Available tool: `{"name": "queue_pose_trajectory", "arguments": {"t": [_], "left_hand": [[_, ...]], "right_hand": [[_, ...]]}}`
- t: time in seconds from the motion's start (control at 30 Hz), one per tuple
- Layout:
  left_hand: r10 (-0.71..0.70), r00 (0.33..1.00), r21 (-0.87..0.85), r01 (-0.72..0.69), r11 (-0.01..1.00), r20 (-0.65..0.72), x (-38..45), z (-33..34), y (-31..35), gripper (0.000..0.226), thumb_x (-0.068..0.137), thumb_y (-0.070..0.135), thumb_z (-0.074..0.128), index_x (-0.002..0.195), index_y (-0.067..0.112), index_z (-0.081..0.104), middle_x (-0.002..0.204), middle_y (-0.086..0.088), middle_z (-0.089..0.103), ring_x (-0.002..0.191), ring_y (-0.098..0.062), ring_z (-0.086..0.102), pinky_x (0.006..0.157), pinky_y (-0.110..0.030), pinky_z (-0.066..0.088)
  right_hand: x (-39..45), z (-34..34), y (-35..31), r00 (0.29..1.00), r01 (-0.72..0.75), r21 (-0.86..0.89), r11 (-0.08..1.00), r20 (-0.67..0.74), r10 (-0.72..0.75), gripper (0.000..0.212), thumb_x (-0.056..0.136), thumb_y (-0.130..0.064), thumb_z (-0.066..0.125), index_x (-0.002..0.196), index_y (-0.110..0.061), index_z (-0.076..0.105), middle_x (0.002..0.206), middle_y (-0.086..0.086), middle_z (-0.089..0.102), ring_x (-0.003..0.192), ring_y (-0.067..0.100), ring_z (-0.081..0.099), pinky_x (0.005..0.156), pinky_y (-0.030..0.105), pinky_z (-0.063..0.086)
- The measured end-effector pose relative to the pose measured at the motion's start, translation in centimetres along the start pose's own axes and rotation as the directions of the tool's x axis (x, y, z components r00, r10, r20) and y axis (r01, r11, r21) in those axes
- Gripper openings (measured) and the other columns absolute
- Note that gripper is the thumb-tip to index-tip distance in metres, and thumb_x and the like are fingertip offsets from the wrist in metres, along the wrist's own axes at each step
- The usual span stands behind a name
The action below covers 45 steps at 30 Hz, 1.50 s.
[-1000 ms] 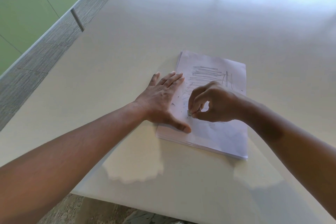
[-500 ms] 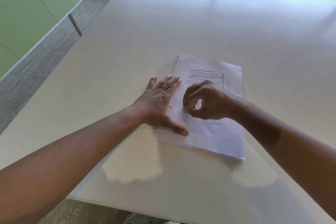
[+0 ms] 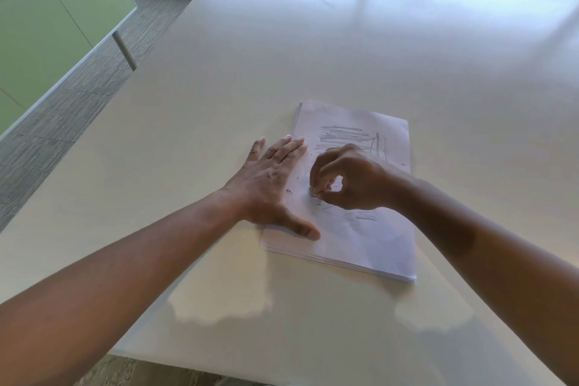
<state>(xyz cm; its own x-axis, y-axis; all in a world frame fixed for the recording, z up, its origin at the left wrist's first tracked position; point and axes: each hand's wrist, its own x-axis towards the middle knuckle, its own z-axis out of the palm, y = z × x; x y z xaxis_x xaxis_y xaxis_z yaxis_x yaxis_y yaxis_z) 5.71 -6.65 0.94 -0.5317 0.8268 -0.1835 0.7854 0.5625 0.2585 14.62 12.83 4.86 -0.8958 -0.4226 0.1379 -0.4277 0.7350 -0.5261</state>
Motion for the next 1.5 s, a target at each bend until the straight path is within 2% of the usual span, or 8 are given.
{"name": "queue_pose_trajectory", "arguments": {"t": [0.53,0.7,0.87,0.97,1.07,1.2,1.37,1.5], "left_hand": [[-0.025,0.999,-0.049,0.023,0.999,-0.038,0.3,0.3,0.2,0.162,0.035,0.113,0.035,0.165,0.021,0.000,0.172,0.012,-0.005,0.155,-0.002,-0.018,0.126,-0.050,-0.013],[-0.028,0.999,0.033,0.027,0.999,0.028,0.3,0.4,0.7,0.163,0.032,0.114,0.023,0.162,0.025,-0.015,0.170,0.010,-0.022,0.152,-0.009,-0.030,0.122,-0.055,-0.018],[-0.016,0.999,0.045,0.014,0.999,0.034,0.3,0.4,0.8,0.161,0.030,0.115,0.021,0.162,0.030,-0.017,0.169,0.008,-0.025,0.152,-0.013,-0.033,0.122,-0.058,-0.017],[-0.015,0.999,0.046,0.014,0.999,0.030,0.2,0.4,0.8,0.161,0.031,0.115,0.021,0.162,0.029,-0.015,0.169,0.010,-0.025,0.151,-0.012,-0.033,0.122,-0.059,-0.016],[-0.005,0.999,0.031,0.003,1.000,0.035,0.2,0.3,0.7,0.158,0.036,0.114,0.027,0.163,0.029,-0.014,0.169,0.009,-0.026,0.150,-0.011,-0.035,0.122,-0.059,-0.018],[-0.002,0.999,0.028,0.001,1.000,0.040,0.1,0.2,0.7,0.158,0.037,0.113,0.029,0.163,0.029,-0.014,0.169,0.009,-0.025,0.150,-0.010,-0.035,0.121,-0.058,-0.018],[-0.018,0.999,0.048,0.016,0.999,0.045,0.2,0.2,0.9,0.160,0.035,0.113,0.030,0.161,0.028,-0.017,0.169,0.008,-0.025,0.151,-0.012,-0.034,0.122,-0.057,-0.018],[-0.024,0.999,0.033,0.022,0.999,0.047,0.1,0.1,0.9,0.159,0.035,0.112,0.032,0.162,0.029,-0.015,0.169,0.009,-0.024,0.151,-0.010,-0.034,0.121,-0.057,-0.020]], "right_hand": [[0.7,-0.3,0.2,0.996,-0.074,-0.005,0.997,0.049,0.075,0.008,0.076,-0.005,0.076,0.074,-0.013,0.076,0.083,-0.004,0.071,0.070,0.008,0.065,0.067,0.029,0.055],[1.0,-0.6,0.1,0.994,-0.080,-0.008,0.997,0.074,0.080,0.008,0.076,-0.006,0.075,0.074,-0.014,0.077,0.081,-0.004,0.071,0.068,0.007,0.064,0.066,0.028,0.054],[0.8,-0.5,0.3,0.996,-0.073,-0.004,0.997,0.056,0.073,0.010,0.075,-0.005,0.073,0.073,-0.015,0.076,0.080,-0.005,0.070,0.069,0.008,0.064,0.067,0.031,0.055],[0.5,-0.2,0.1,0.999,-0.019,0.021,1.000,0.030,0.019,0.010,0.074,-0.003,0.072,0.070,-0.013,0.074,0.078,-0.004,0.069,0.067,0.009,0.062,0.064,0.030,0.053],[0.0,-0.1,-0.4,0.995,0.014,0.058,0.998,0.101,-0.020,0.009,0.074,-0.005,0.073,0.071,-0.013,0.074,0.079,-0.005,0.069,0.066,0.006,0.060,0.062,0.026,0.052],[0.0,-0.3,-0.6,0.982,0.019,0.067,0.998,0.187,-0.031,0.008,0.073,-0.009,0.072,0.071,-0.016,0.075,0.080,-0.007,0.070,0.066,0.006,0.061,0.061,0.029,0.052],[1.3,-0.4,0.3,0.999,0.031,0.042,0.999,0.035,-0.033,0.007,0.073,-0.004,0.074,0.072,-0.010,0.075,0.077,-0.002,0.069,0.065,0.010,0.062,0.063,0.031,0.054],[0.5,-0.3,-0.1,0.993,0.007,0.063,0.998,0.121,-0.014,0.007,0.072,-0.009,0.072,0.070,-0.015,0.074,0.078,-0.007,0.069,0.065,0.007,0.062,0.060,0.034,0.053]]}}
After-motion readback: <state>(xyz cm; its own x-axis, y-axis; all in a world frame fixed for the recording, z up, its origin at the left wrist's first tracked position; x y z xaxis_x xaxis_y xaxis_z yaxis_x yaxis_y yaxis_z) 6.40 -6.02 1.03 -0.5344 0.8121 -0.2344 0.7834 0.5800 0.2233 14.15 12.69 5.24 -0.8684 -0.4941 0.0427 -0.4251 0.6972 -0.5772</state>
